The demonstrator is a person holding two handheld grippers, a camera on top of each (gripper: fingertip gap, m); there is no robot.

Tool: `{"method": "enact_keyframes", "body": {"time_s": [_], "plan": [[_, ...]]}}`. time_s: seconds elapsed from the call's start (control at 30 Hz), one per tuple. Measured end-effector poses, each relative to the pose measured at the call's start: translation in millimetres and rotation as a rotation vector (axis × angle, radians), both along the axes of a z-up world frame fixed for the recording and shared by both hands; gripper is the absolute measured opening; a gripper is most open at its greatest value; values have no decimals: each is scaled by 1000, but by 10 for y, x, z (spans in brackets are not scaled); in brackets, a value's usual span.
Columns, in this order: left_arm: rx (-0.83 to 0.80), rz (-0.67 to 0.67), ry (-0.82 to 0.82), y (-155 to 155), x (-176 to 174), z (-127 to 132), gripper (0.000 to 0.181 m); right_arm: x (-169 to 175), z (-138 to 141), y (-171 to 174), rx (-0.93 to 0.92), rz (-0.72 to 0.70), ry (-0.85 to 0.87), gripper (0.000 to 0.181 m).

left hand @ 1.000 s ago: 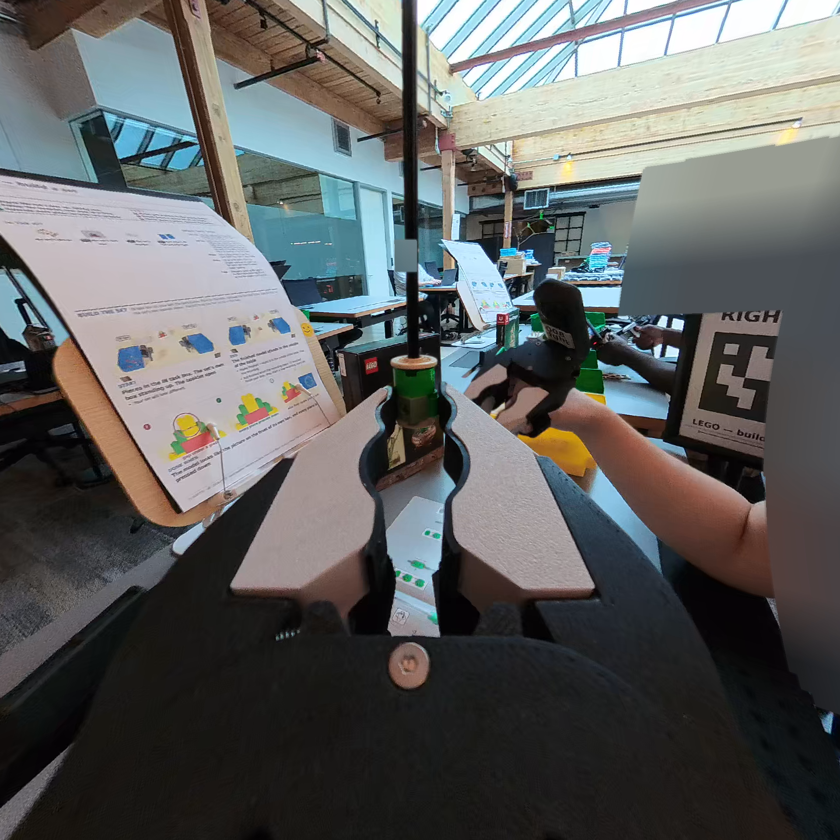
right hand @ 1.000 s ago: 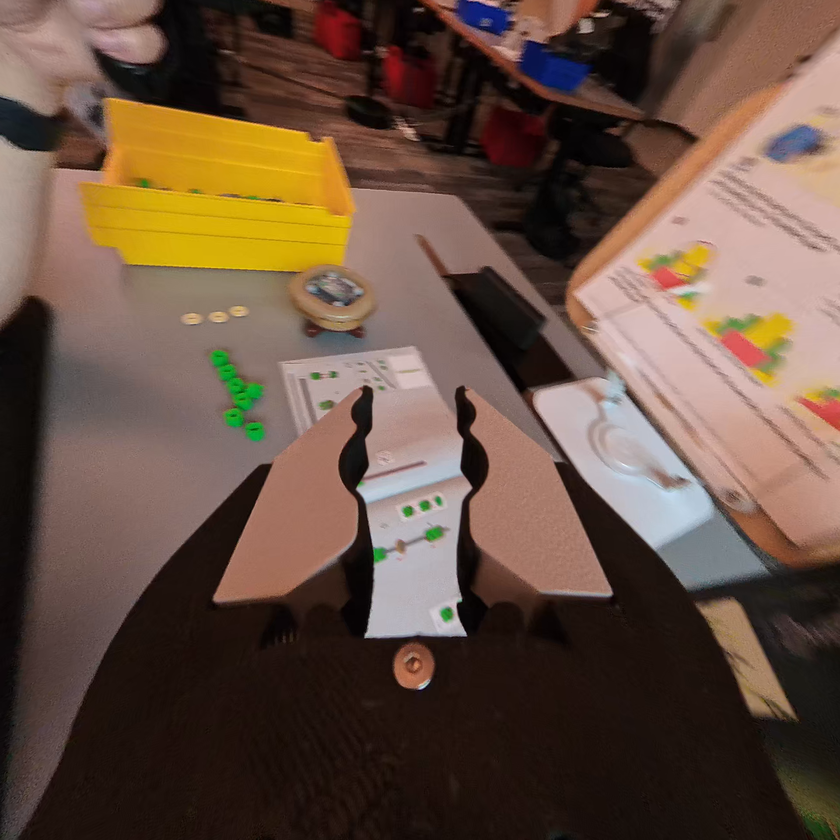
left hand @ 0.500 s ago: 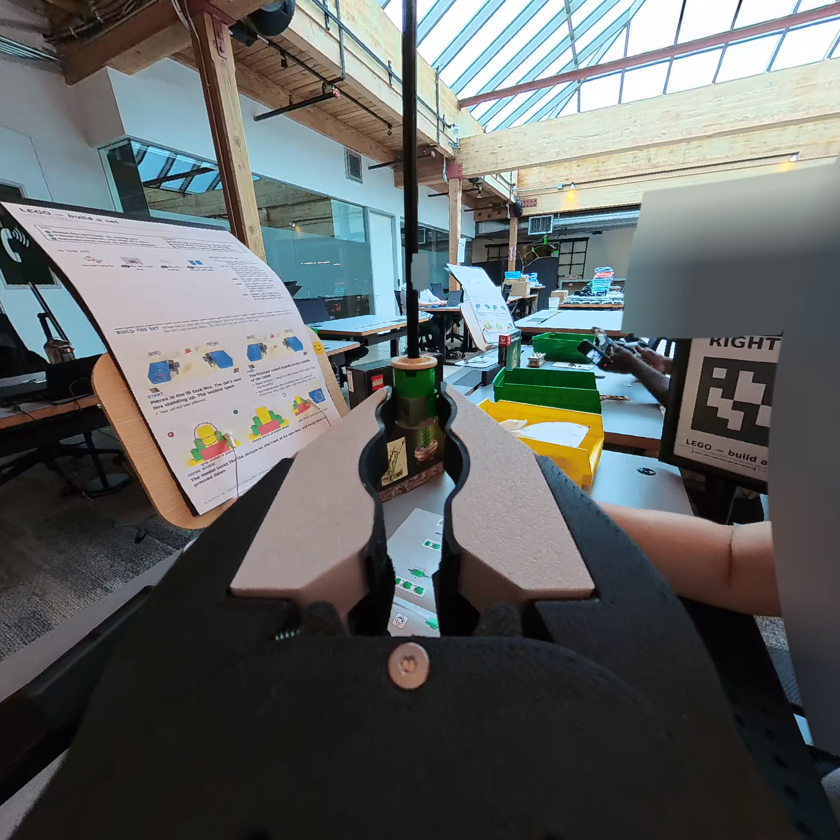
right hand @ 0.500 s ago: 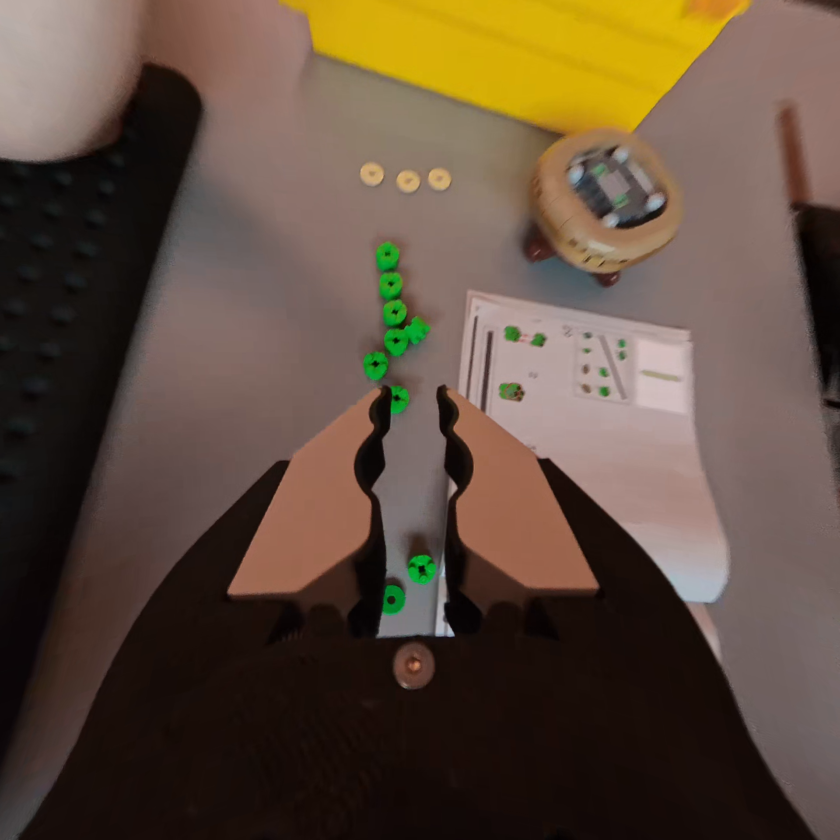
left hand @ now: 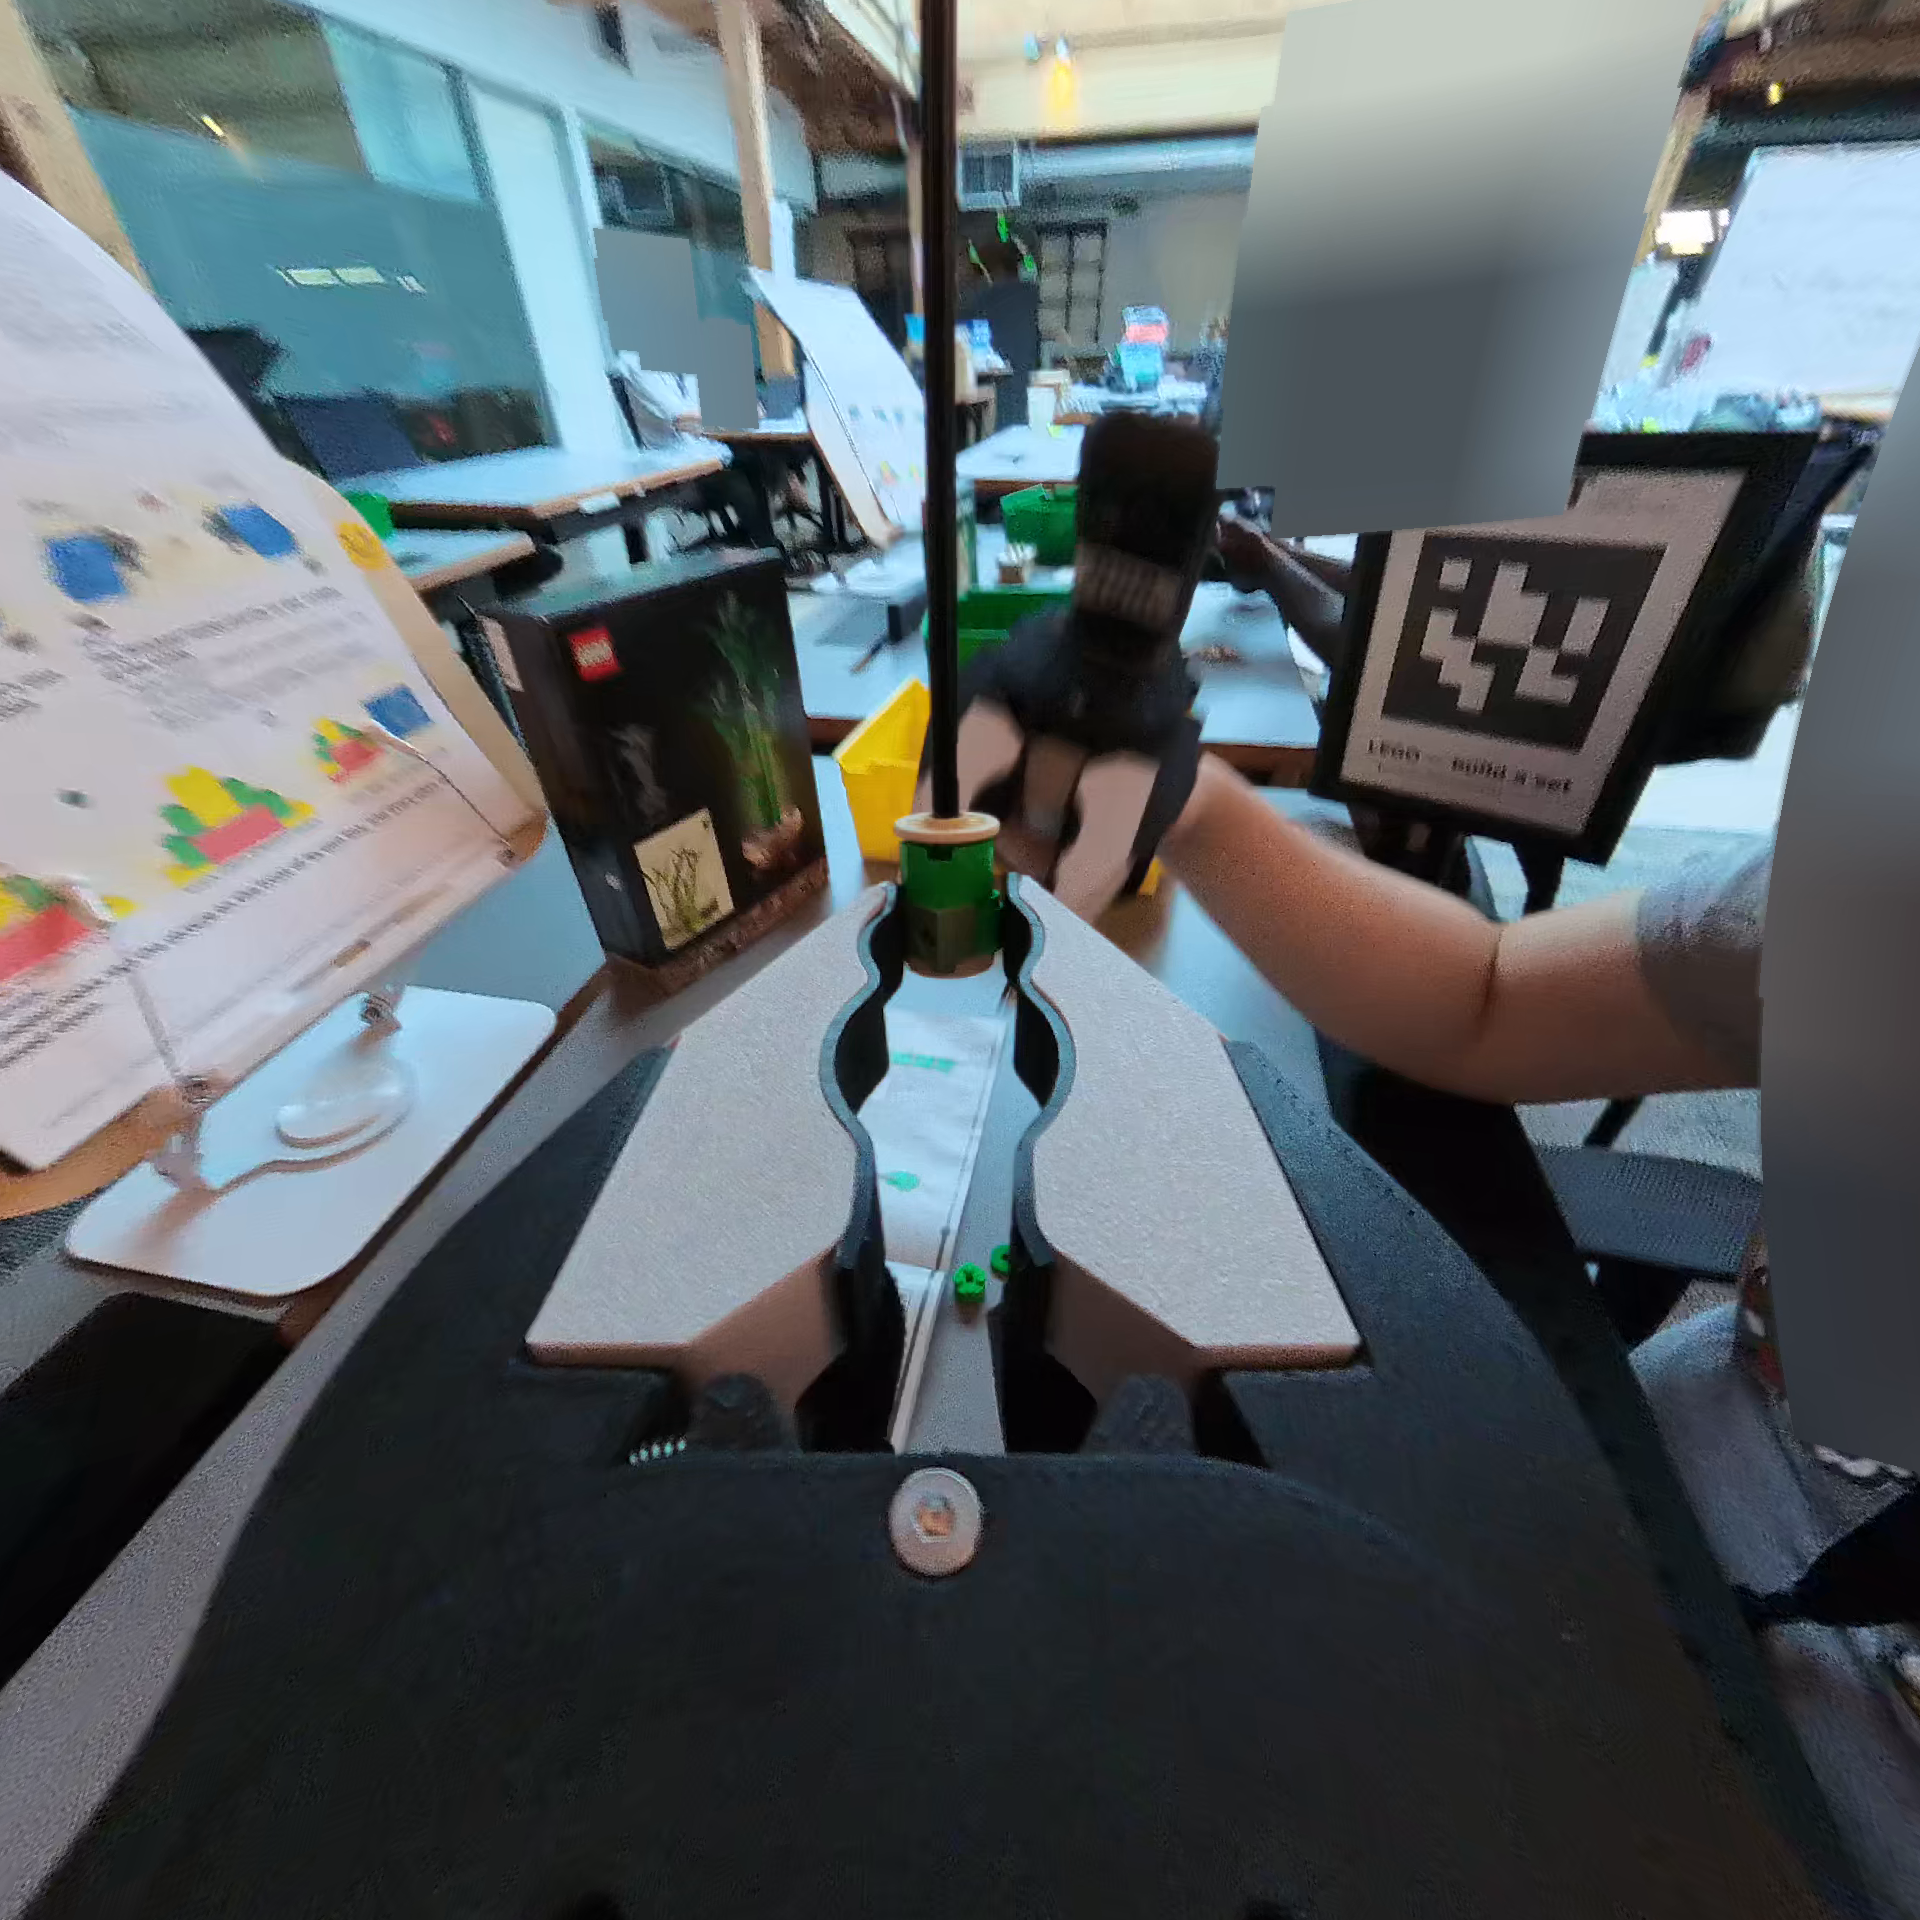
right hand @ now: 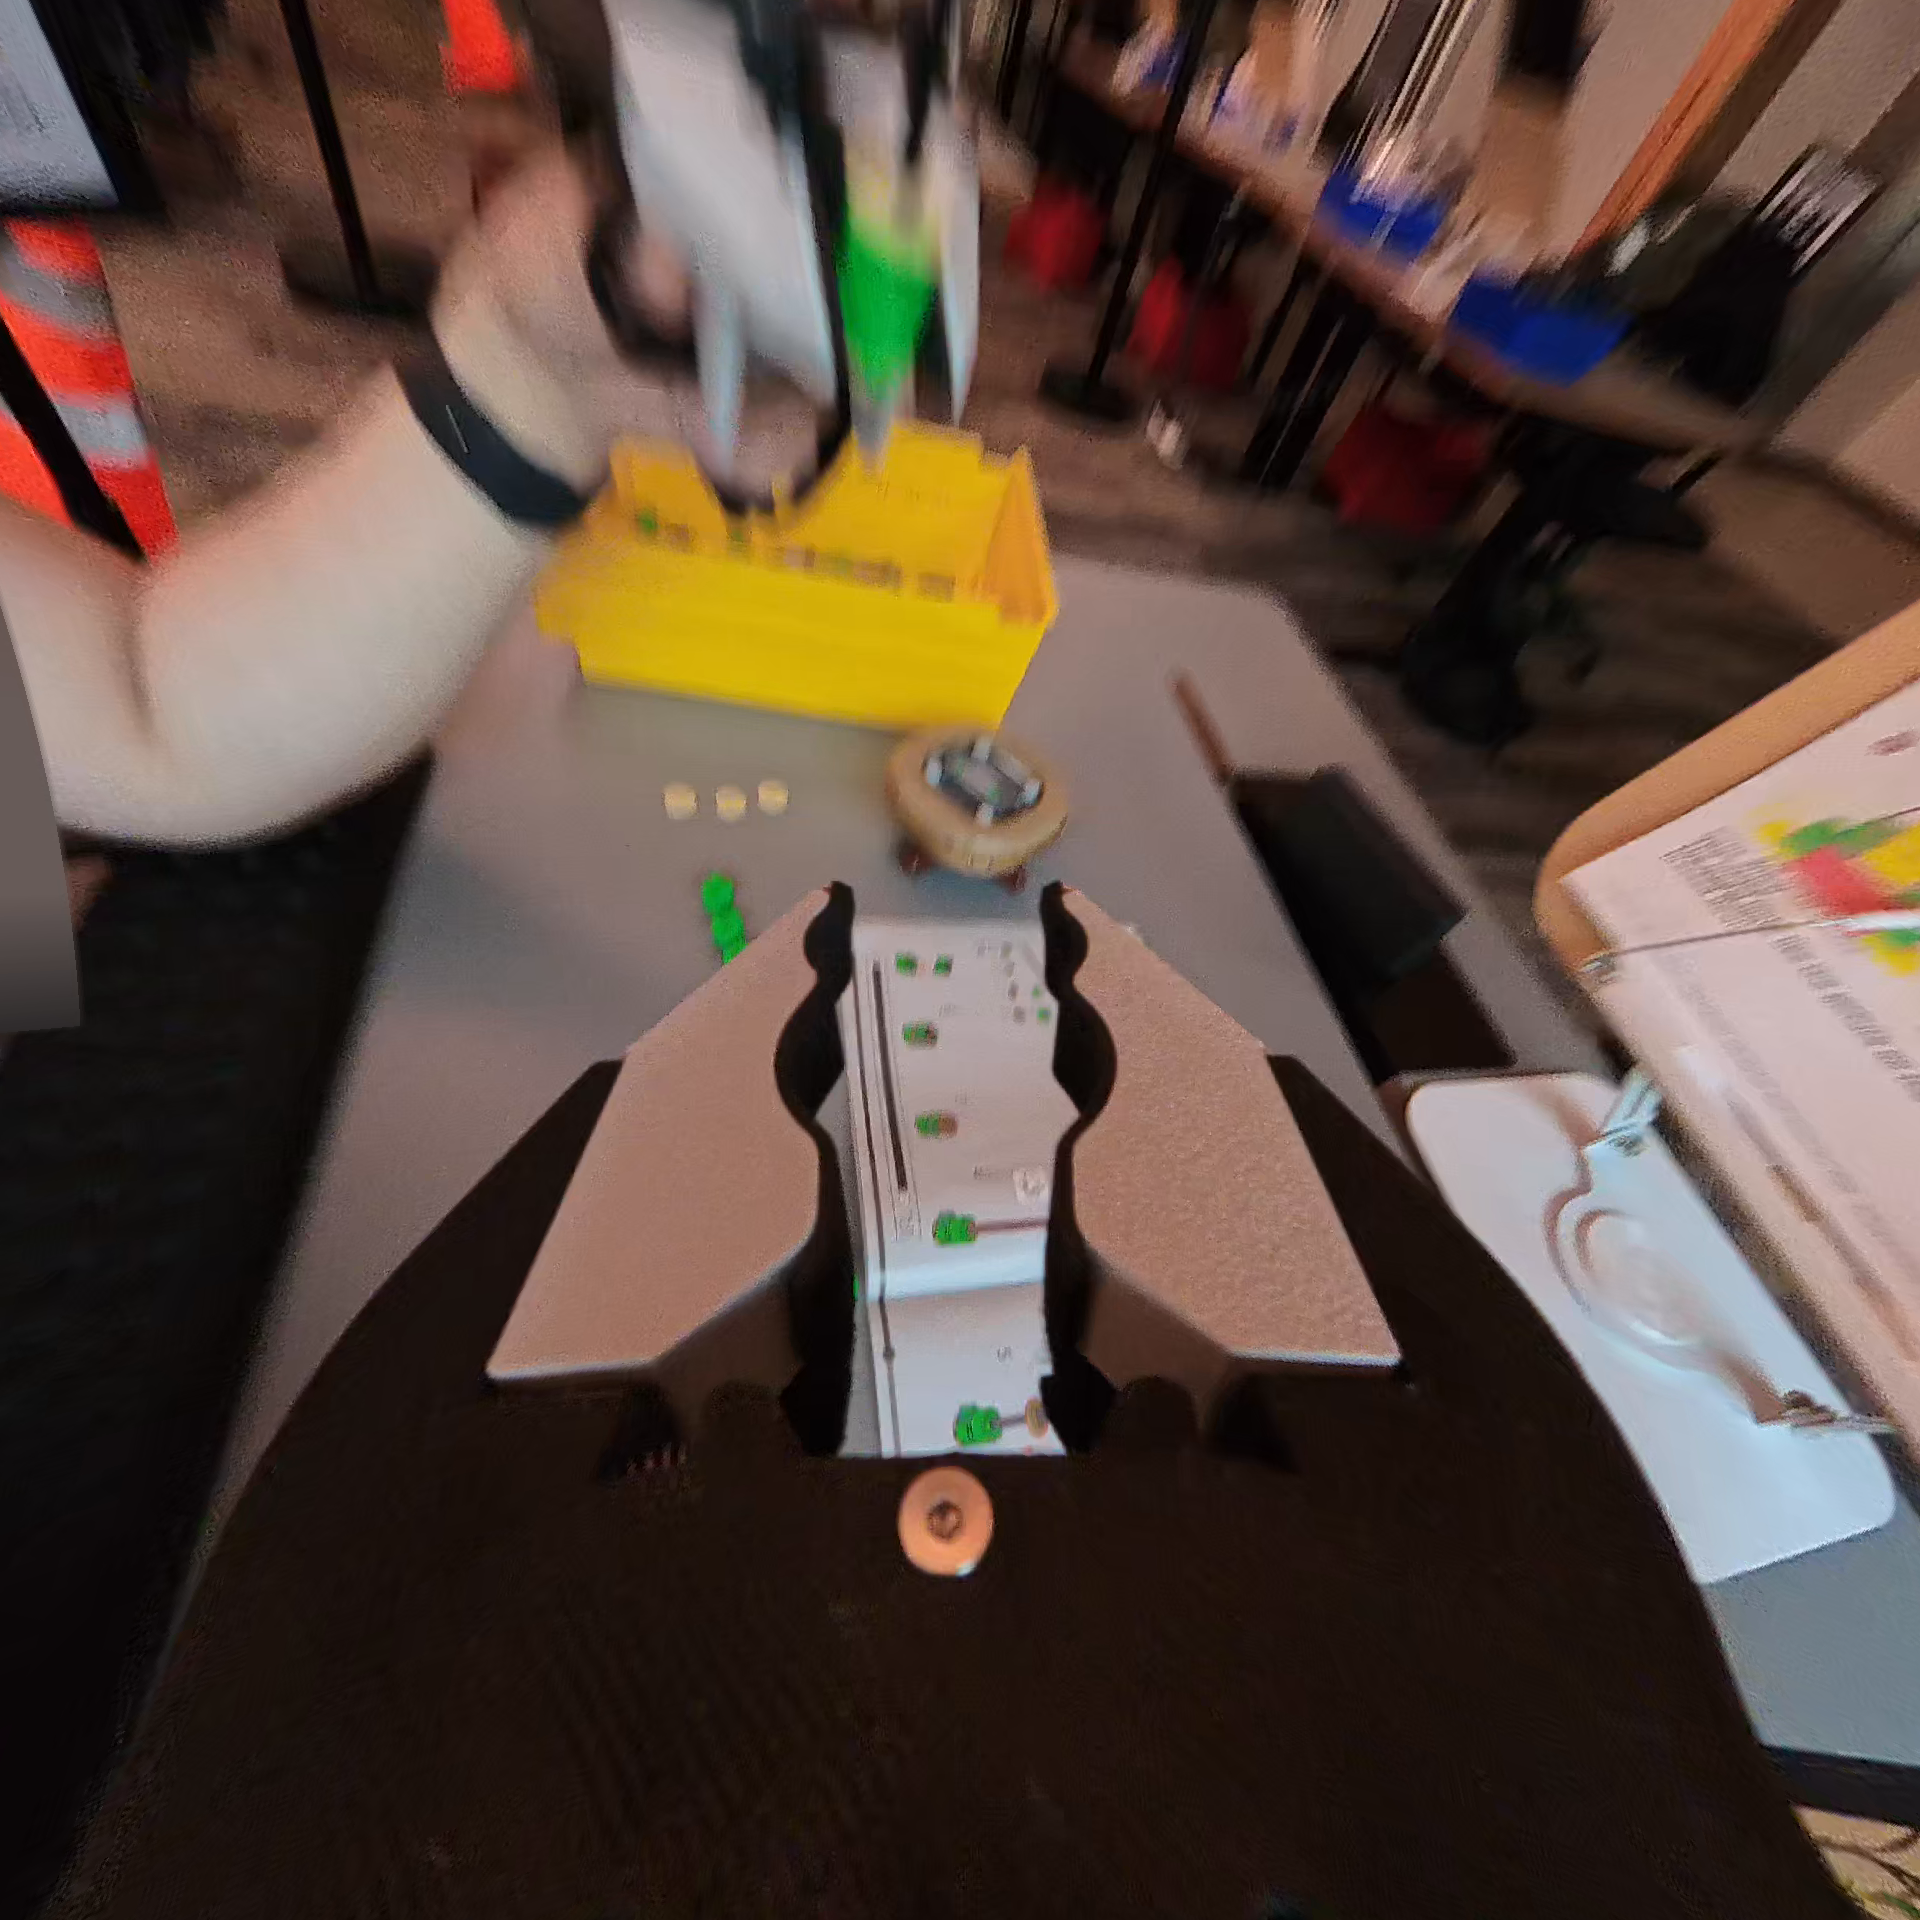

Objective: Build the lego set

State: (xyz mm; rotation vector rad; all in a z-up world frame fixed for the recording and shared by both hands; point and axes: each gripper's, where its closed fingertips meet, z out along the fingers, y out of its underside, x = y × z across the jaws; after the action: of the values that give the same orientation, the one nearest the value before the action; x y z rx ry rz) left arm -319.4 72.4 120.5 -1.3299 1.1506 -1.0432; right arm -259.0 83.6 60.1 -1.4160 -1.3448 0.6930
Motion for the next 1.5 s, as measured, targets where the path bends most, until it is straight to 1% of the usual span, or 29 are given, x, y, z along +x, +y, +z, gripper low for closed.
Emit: {"method": "enact_keyframes", "body": {"time_s": [0.07,0.13,0.17,0.2,0.27,0.33,0.43,0.63,0.8,0.93,1.03,1.2,1.37,1.5], "plan": [[-19,-20,34,76,227,-172,15,225,374,-101,-2,1,160,44],[-53,-77,41,66,420,-291,16,406,562,-118,-24,-20,246,45],[-62,-95,32,65,493,-324,16,478,588,-75,-34,-52,259,46],[-65,-103,22,71,554,-349,16,527,572,-27,-49,-78,255,47],[-73,-118,24,70,642,-420,16,550,475,20,-101,-87,230,49],[-83,-133,73,54,695,-530,16,509,418,25,-157,-59,231,50],[-63,-120,141,72,731,-658,16,399,401,0,-217,-4,256,50],[-64,-147,175,8,804,-728,16,240,307,3,-206,5,208,49],[-58,-160,182,-24,827,-735,16,157,310,-16,-205,21,210,49],[-70,-178,161,-47,828,-704,16,109,268,-49,-221,43,189,47],[-90,-201,141,-83,834,-670,16,95,215,-23,-208,29,160,46],[-81,-203,149,-99,846,-670,16,44,119,-41,-206,49,111,35],[-72,-198,163,-96,839,-686,16,5,93,-133,-227,109,95,16],[-57,-236,171,-167,837,-687,16,-8,96,-205,-249,152,96,16]]}}
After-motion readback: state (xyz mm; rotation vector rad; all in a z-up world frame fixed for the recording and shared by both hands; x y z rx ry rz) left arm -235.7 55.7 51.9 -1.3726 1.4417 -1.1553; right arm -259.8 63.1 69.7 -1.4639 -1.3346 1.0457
